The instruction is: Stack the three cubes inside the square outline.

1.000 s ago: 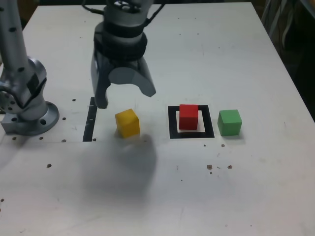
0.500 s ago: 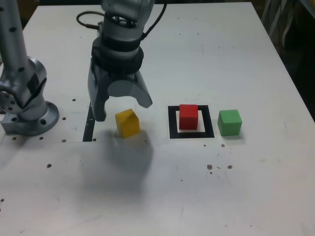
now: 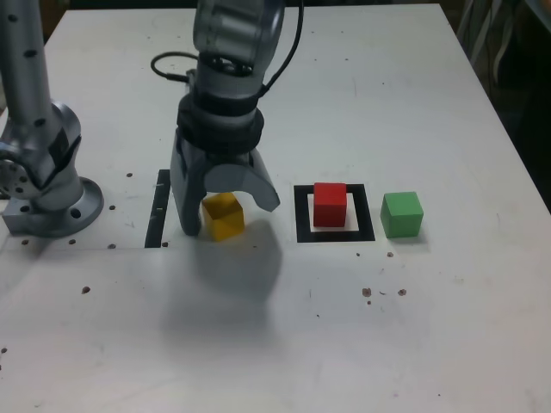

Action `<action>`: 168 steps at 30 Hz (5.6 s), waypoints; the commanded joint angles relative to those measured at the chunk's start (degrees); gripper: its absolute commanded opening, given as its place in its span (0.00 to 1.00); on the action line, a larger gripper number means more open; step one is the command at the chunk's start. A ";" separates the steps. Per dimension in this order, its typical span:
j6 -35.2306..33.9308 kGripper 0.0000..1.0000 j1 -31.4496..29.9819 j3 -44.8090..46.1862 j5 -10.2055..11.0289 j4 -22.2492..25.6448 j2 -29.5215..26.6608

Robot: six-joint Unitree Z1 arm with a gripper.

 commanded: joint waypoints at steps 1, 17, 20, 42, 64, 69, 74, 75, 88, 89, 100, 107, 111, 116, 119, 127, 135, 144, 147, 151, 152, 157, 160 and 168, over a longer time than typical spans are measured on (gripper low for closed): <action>0.56 0.91 0.97 1.08 -0.06 -1.45 0.33; 3.44 0.42 3.74 4.12 -0.90 -7.47 1.51; 3.27 0.34 3.75 4.01 -0.81 -7.65 1.67; 3.13 0.13 3.75 -7.06 3.70 7.69 1.20; 23.28 0.11 3.74 -29.31 9.39 12.49 8.75; 24.41 0.11 3.75 -30.37 8.47 12.53 10.89; 24.44 0.11 3.74 -31.42 8.41 12.65 11.98; 24.44 0.11 3.74 -31.64 8.41 12.69 12.28; 24.45 0.15 3.73 -32.62 7.77 12.18 14.66; 24.45 0.17 3.73 -32.65 7.76 12.16 14.72; 24.45 0.42 3.74 -33.09 7.96 13.58 15.33; 24.45 0.44 3.74 -33.42 8.04 13.88 16.17; 24.49 0.44 3.75 -33.59 8.09 13.86 16.47; 24.62 0.44 3.74 -33.64 8.23 13.92 16.54; 24.63 0.45 3.74 -33.67 8.44 13.94 16.50; 24.68 0.68 3.91 -33.61 8.75 14.11 16.53; 25.68 0.82 3.92 -33.97 8.02 13.87 16.77; 25.20 0.90 3.92 -33.97 8.58 14.43 16.61; 24.33 0.91 3.92 -33.90 8.91 15.58 16.26; 23.23 0.93 3.77 -34.81 9.42 18.44 14.81; 22.99 0.93 3.59 -35.42 9.66 19.50 14.27; 21.99 0.95 1.42 -42.05 11.48 26.06 12.30; 21.96 0.95 -0.59 -48.78 12.51 30.17 12.97; 25.66 0.97 -2.82 -60.52 14.00 33.30 18.73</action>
